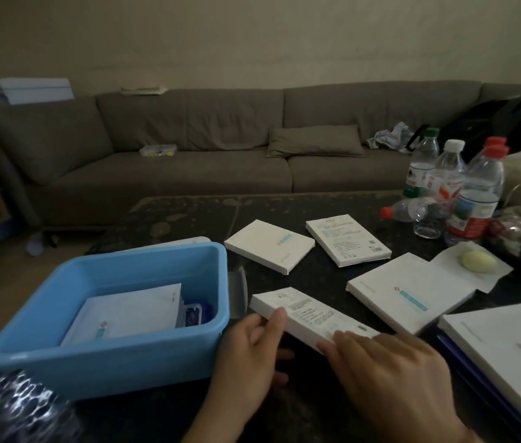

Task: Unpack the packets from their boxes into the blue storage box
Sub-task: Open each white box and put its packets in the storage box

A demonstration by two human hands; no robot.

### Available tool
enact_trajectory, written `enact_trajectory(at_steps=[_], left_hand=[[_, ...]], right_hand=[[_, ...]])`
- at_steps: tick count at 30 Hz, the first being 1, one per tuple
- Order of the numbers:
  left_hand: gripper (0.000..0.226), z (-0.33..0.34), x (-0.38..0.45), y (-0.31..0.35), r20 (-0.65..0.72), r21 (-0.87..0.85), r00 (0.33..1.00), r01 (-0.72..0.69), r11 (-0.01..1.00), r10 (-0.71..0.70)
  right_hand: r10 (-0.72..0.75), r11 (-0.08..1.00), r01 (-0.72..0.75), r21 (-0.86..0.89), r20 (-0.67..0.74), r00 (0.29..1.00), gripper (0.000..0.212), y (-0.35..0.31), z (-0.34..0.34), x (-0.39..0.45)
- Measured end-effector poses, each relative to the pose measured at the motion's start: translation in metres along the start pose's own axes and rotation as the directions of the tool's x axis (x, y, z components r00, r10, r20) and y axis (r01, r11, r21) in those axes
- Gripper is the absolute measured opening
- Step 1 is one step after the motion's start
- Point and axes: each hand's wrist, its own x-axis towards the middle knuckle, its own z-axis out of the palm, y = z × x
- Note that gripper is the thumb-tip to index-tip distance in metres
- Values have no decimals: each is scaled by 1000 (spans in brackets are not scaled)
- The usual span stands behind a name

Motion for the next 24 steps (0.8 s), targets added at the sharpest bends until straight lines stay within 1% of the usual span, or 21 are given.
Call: enact_trajectory(at_steps=[1, 3, 4, 5, 6, 7, 8, 9, 10, 11, 12, 13, 14, 15, 16, 18, 19, 22, 24], left_hand=[[21, 1, 0, 1, -2, -99, 998, 60, 993, -61], [19, 8, -2, 1, 13, -301, 987, 156, 941, -160], [17, 11, -2, 0, 4, -361, 985, 164, 918, -175], [16, 14, -2, 0, -22, -373, 987, 141, 917, -161], [16, 15, -3, 2, -47, -350, 991, 98, 932, -122], [16, 15, -4, 5, -55, -310, 996, 43, 950, -63], [17, 13, -6, 11, -43, -269, 999, -20, 963, 9], [19, 10, -7, 18, -14, -216, 995, -97, 972, 96], [20, 7, -8, 24, 31, -152, 982, -182, 971, 189], [23, 4, -10, 29, 86, -91, 957, -268, 959, 275], [25, 2, -11, 32, 142, -40, 928, -341, 939, 343], [27, 2, -11, 33, 184, -6, 905, -390, 921, 385], [30, 1, -11, 35, 204, 12, 890, -419, 908, 408], [33, 2, -11, 35, 198, 16, 881, -440, 898, 429], [37, 2, -10, 35, 162, 16, 875, -464, 886, 456], [42, 0, -6, 34, 56, 49, 845, -534, 844, 532], [41, 0, -5, 34, 23, 83, 826, -563, 822, 564], [37, 0, -3, 32, 7, 177, 799, -593, 785, 601], [35, 0, -2, 30, -5, 195, 795, -594, 780, 606]], right_hand=[[-11, 1000, 11, -4, -39, 999, 37, -2, -1, -5], [-56, 998, 52, -38, -111, 992, 37, -5, -1, -18], [-86, 995, 79, -53, -136, 987, 43, -7, 1, -23], [-94, 995, 90, -35, -136, 986, 53, -9, 4, -29], [-81, 997, 81, -3, -151, 985, 60, -11, 6, -31], [-70, 996, 78, 43, -178, 982, 59, -10, 5, -31], [-71, 992, 89, 84, -203, 977, 48, -7, 2, -27], [-57, 990, 84, 110, -231, 971, 32, -2, -4, -20], [-3, 989, 41, 142, -260, 966, 25, 6, -11, -13], [91, 977, -32, 212, -273, 958, 34, 16, -17, -7], [199, 945, -115, 306, -259, 945, 47, 26, -26, 1], [276, 900, -167, 402, -231, 933, 58, 33, -29, 6], [302, 858, -177, 482, -194, 934, 64, 37, -34, 11], [290, 828, -165, 537, -157, 944, 65, 40, -34, 13], [260, 814, -136, 565, -144, 955, 61, 42, -32, 14], [217, 812, -74, 579, -183, 959, 49, 44, -29, 16], [205, 817, -47, 574, -214, 955, 44, 45, -26, 17], [120, 866, 43, 498, -291, 949, 36, 45, -16, 20], [59, 904, 88, 419, -325, 944, 32, 48, -15, 23]])
